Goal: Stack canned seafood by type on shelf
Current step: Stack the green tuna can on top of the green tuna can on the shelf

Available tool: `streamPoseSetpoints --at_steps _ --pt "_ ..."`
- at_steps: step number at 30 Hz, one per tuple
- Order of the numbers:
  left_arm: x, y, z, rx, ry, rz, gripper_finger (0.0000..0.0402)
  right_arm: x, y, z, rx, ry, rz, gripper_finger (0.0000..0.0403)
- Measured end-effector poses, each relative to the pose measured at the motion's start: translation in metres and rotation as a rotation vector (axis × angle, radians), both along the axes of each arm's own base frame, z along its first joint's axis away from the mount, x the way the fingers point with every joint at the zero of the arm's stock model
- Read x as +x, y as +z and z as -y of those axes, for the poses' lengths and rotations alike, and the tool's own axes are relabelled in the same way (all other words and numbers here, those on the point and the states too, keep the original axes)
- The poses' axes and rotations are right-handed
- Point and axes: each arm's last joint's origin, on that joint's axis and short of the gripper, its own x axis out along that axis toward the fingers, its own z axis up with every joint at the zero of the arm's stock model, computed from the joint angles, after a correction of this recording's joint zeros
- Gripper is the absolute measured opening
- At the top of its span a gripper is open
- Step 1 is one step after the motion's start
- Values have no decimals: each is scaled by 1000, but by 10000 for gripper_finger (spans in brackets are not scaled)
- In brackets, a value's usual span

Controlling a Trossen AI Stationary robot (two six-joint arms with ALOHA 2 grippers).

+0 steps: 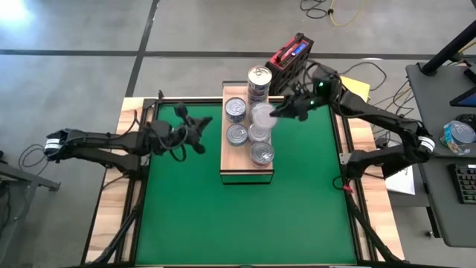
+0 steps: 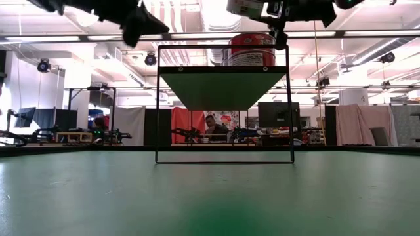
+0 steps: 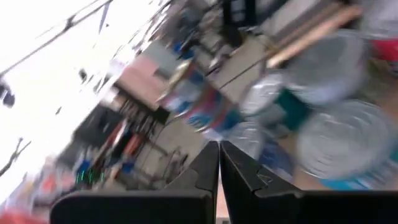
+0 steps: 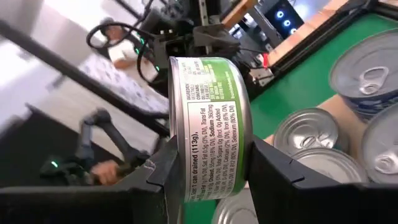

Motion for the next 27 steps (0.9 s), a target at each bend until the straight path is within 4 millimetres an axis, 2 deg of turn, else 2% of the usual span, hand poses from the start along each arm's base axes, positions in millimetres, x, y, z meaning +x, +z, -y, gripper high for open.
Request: streamPoseSetpoints --at_steps 5,10,14,20,24,27 --pt "5 35 -7 -148 181 210 0 -11 -1 21 223 -29 -37 132" --pt "4 80 -3 -416 209 487 0 -15 7 18 385 -28 -56 132" --pt "1 108 -1 -620 219 543 0 -16 6 17 458 -30 -85 132" --pt "13 114 -2 -653 286 398 0 -16 -9 17 442 -10 -163 132" --pt "29 102 -7 -579 311 288 0 -16 -26 17 435 -17 -215 132" --pt "34 92 -14 -584 259 198 0 -16 -28 18 431 -46 -217 132"
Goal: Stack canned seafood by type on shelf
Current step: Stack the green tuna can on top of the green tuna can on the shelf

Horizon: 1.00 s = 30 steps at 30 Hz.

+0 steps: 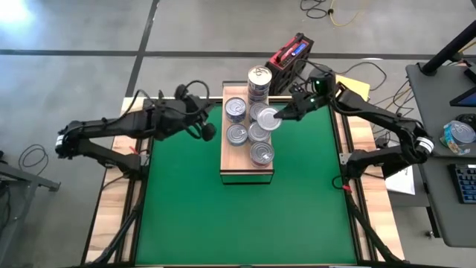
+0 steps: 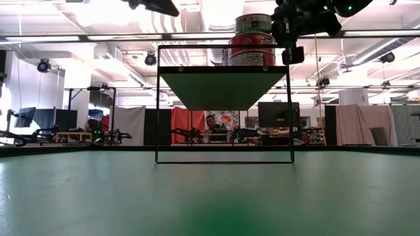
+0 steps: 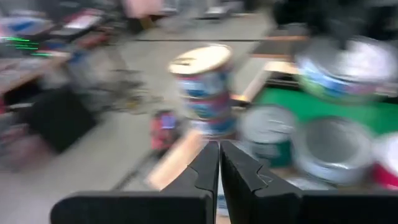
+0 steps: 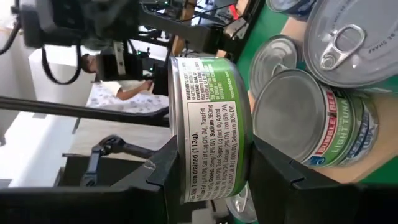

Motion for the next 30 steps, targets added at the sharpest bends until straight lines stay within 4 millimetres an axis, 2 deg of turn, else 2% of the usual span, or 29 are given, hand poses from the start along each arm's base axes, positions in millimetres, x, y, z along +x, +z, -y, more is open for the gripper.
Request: streamPoseSetpoints --at_steps 5,8,14,19,23,30 --pt "0 -4 -19 -129 -301 3 0 3 -1 -3 39 -39 -31 132" --pt "-5 -3 -31 -155 -391 17 0 10 -1 -12 99 -78 -70 132" --pt "-14 0 -49 -105 -373 4 0 20 0 -29 167 -112 -116 132" --pt "-17 0 -55 -66 -359 -19 0 19 -6 -28 227 -229 -194 132" --pt "-17 0 -56 -42 -366 -36 0 17 -10 -29 248 -238 -241 132" --pt "-19 0 -60 -26 -354 -46 0 20 -10 -29 156 -218 -210 132"
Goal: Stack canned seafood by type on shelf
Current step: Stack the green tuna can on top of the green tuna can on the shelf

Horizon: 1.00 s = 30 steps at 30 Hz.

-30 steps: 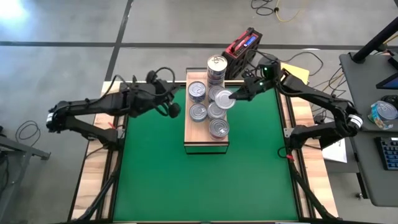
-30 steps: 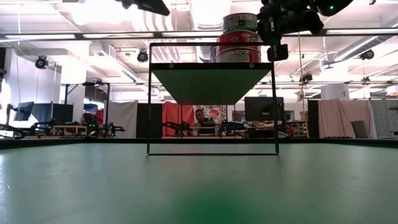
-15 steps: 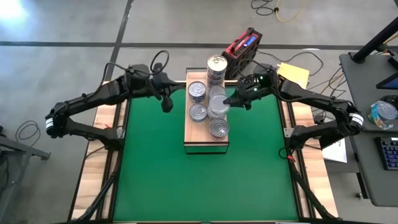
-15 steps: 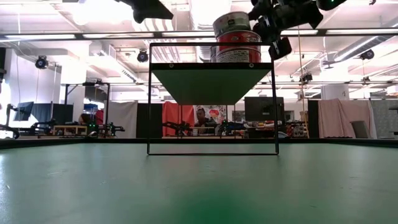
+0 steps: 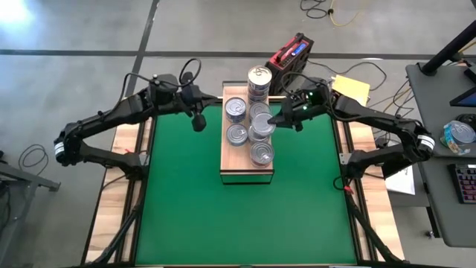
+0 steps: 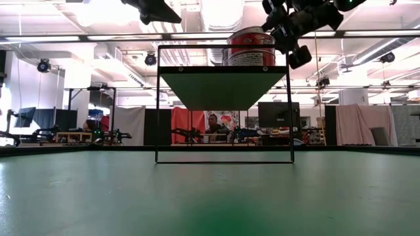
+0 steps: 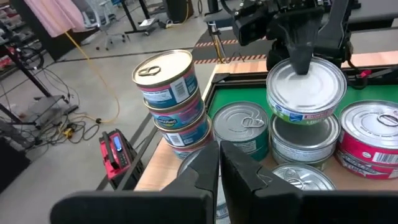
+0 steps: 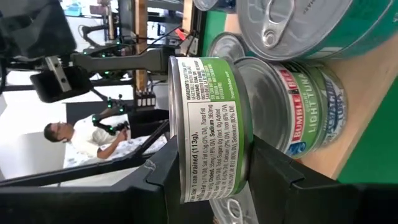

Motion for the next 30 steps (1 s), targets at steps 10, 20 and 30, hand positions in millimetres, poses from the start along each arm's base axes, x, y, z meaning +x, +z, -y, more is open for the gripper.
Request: streamPoseSetpoints --at_steps 10,20,30 --pt "-1 0 -2 1 9 -1 0 0 -3 -1 5 9 -24 132" --pt "-1 0 -3 2 12 -2 0 -3 -8 -3 8 22 -80 134" --pt "-1 0 -3 2 14 -2 0 -2 -8 -3 0 22 -74 144"
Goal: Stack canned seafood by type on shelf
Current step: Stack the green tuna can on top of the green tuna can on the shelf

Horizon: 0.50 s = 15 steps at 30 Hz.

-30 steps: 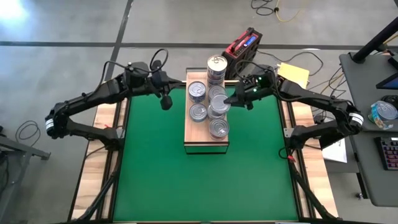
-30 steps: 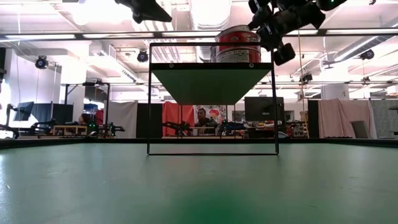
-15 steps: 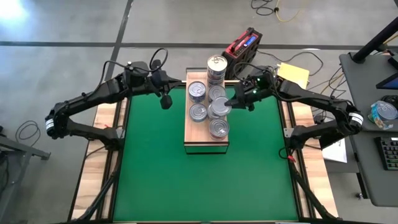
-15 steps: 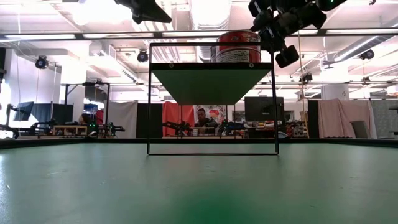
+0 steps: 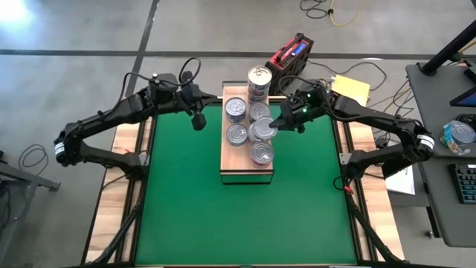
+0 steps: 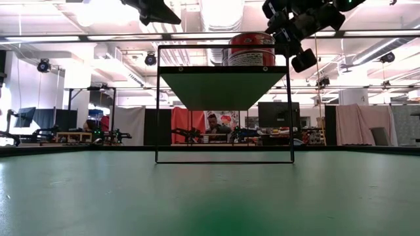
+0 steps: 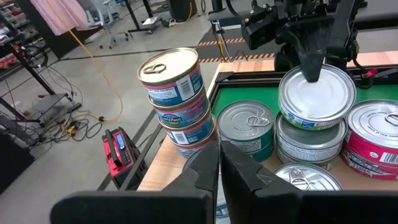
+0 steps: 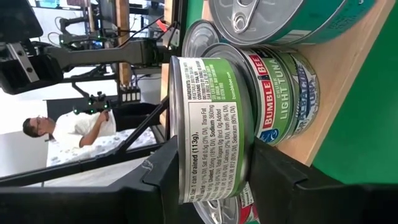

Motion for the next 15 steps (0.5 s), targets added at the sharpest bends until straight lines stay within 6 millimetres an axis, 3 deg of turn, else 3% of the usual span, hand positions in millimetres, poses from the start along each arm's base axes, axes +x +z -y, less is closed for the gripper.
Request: streamPoseSetpoints --at_steps 15 --pt "0 0 -1 0 4 0 0 4 5 3 -13 -34 51 221"
